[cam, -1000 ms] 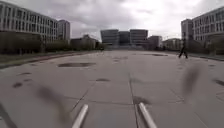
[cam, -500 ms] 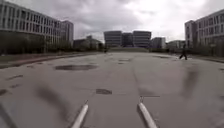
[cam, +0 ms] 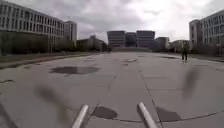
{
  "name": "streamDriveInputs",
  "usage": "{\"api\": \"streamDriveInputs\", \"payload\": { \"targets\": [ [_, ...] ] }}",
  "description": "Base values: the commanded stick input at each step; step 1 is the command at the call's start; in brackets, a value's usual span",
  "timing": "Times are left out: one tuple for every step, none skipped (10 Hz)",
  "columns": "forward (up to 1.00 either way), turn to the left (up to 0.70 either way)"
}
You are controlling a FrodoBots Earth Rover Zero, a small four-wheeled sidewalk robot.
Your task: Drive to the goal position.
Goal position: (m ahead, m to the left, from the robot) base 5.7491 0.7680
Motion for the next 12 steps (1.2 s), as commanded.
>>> {"api": "streamDriveInputs", "payload": {
  "targets": [
    [1.0,0.0],
    [1.0,0.0],
    [1.0,0.0],
    [1.0,0.0],
    [1.0,0.0],
    [1.0,0.0],
    [1.0,0.0],
    [1.0,0.0],
    [1.0,0.0],
    [1.0,0.0],
    [1.0,0.0],
    [1.0,0.0]
  ]
}}
